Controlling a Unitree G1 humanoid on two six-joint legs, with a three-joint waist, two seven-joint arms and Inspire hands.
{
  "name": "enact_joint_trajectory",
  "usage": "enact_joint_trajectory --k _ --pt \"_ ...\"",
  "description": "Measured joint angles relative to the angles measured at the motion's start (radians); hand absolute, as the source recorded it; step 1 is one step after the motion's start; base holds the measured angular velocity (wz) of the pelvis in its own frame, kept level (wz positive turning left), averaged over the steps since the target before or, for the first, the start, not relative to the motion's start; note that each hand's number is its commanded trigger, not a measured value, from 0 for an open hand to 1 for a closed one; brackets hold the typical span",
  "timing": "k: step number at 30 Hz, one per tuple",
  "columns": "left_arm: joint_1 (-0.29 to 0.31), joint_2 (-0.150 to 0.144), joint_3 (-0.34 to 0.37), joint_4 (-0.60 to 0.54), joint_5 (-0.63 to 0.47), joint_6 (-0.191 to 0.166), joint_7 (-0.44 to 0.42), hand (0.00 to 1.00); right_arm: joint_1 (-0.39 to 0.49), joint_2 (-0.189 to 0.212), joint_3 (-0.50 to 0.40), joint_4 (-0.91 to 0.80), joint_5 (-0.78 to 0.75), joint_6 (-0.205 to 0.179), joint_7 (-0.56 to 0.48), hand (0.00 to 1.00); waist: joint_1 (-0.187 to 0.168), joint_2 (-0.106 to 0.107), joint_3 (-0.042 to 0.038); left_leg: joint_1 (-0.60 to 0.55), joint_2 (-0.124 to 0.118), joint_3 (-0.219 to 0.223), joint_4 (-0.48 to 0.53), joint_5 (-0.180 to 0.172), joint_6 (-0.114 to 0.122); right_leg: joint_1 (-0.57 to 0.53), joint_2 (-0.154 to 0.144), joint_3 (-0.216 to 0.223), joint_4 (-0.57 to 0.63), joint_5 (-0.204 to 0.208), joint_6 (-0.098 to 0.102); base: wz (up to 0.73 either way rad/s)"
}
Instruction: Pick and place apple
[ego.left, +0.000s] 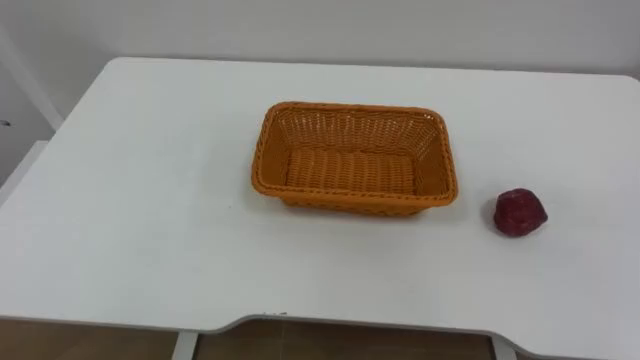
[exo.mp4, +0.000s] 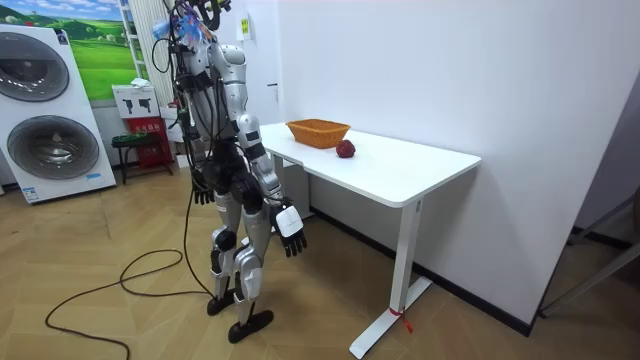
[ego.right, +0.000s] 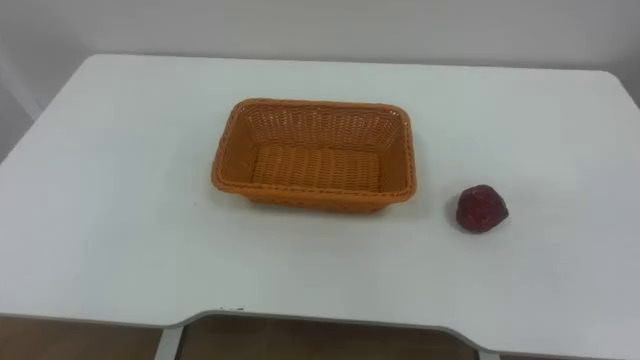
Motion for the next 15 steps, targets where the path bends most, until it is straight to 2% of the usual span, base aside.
enact_joint_trajectory --k 3,9,11,12,15 --pt "0.0 0.0 -0.001 0.0 -0.001 0.0 0.001 0.0 0.0 0.0 0.0 0.0 0.007 0.0 0.0 0.0 0.0 0.0 -0.0004 -0.003 0.0 0.0 0.0 0.0 0.0 -0.003 0.0 0.0 0.0 0.0 0.0 0.0" --pt "-0.01 -0.003 0.001 0.015 -0.001 -0.006 0.014 0.0 -0.001 0.005 -0.012 0.007 0.168 -0.005 -0.015 0.0 0.001 0.003 -0.0003 -0.002 0.001 0.0 0.0 0.0 0.0 -0.008 0.002 0.008 0.004 0.0 0.0 -0.01" --pt "-0.012 -0.006 0.004 0.021 -0.003 -0.01 0.024 0.0 -0.006 0.005 -0.064 0.012 0.292 -0.009 -0.041 0.0 -0.001 0.005 -0.0002 0.002 0.002 0.0 0.0 0.0 0.0 -0.007 0.002 0.012 0.008 0.0 0.0 -0.04" --pt "-0.011 -0.006 0.009 0.022 -0.009 -0.012 0.025 0.0 -0.006 0.006 -0.083 0.011 0.327 -0.01 -0.05 0.0 -0.003 0.009 0.0024 0.002 0.002 0.001 0.0 0.0 0.0 -0.007 0.003 0.012 0.009 0.0 0.0 0.0" --pt "-0.005 -0.005 0.069 0.027 -0.043 -0.033 0.031 0.0 -0.012 0.004 -0.244 -0.018 0.536 -0.011 -0.1 0.0 -0.028 0.008 0.0019 0.003 0.001 0.001 -0.001 0.0 0.0 -0.008 0.003 0.014 0.014 0.0 0.0 -0.02"
